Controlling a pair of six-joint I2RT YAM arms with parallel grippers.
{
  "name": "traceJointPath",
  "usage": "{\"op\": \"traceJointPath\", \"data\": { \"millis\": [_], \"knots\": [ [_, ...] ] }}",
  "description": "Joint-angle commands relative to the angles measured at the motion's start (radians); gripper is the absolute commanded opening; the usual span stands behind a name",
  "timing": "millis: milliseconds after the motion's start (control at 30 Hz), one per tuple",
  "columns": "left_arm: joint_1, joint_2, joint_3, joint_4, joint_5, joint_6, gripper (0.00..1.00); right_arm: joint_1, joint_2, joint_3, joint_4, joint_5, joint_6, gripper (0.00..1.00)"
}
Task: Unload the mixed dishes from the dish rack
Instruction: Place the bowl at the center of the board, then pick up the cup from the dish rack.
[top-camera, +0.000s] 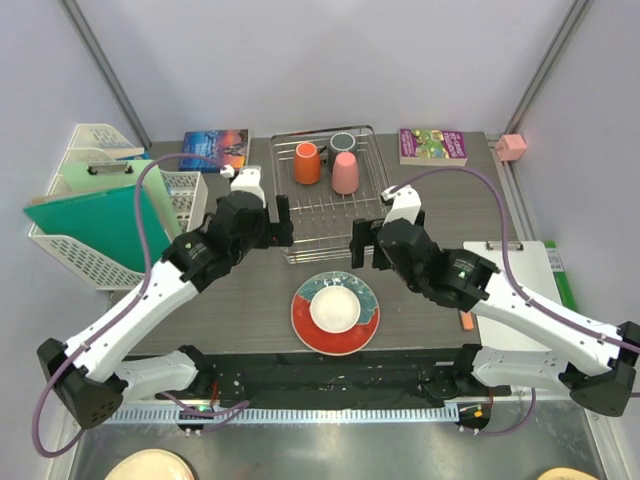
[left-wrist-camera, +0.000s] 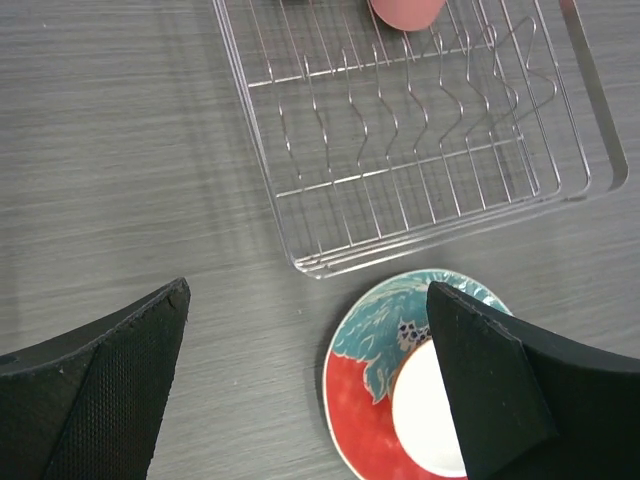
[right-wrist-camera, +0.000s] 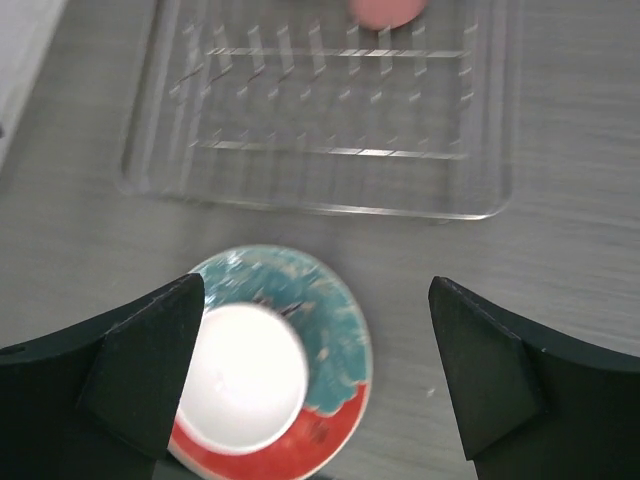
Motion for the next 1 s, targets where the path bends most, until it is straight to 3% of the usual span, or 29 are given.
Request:
{"op": "traceJointPath", "data": {
  "millis": [0, 100, 233, 333, 533, 733, 967],
  "knots": [
    [0.025, 0.163, 0.207, 0.063, -0.039, 0.036, 1.0, 0.004, 0.134, 0.081, -0.079, 0.494, -0.143, 1.0],
    [0.073, 0.329, 0.351, 0.069, -0.002, 0.031, 1.0, 0.002, 0.179, 0.092, 0.033, 0.626, -0.206, 1.0],
    [0.174, 0.518, 0.506, 0.112, 0.07, 0.011, 1.0, -0.037, 0.129, 0.089, 0.205, 0.271, -0.218, 1.0],
    [0.223, 0.694, 0.661, 0.098, 0.108, 0.023, 1.0, -0.039, 0.081, 0.048, 0.286, 0.171, -0.22, 1.0],
    [0.3, 1.003, 0.942, 0.063, 0.208, 0.036, 1.0, -0.041, 0.046, -0.012, 0.303, 0.132, -0.212, 1.0],
    [0.318, 1.127, 0.948, 0.24, 0.201, 0.094, 1.0, -0.042, -0.054, -0.118, 0.374, 0.121, -0.202, 1.0],
    [0.318, 1.141, 0.908, 0.375, 0.167, 0.082, 1.0, -0.041, -0.092, -0.193, 0.411, 0.078, -0.186, 1.0]
  ]
}}
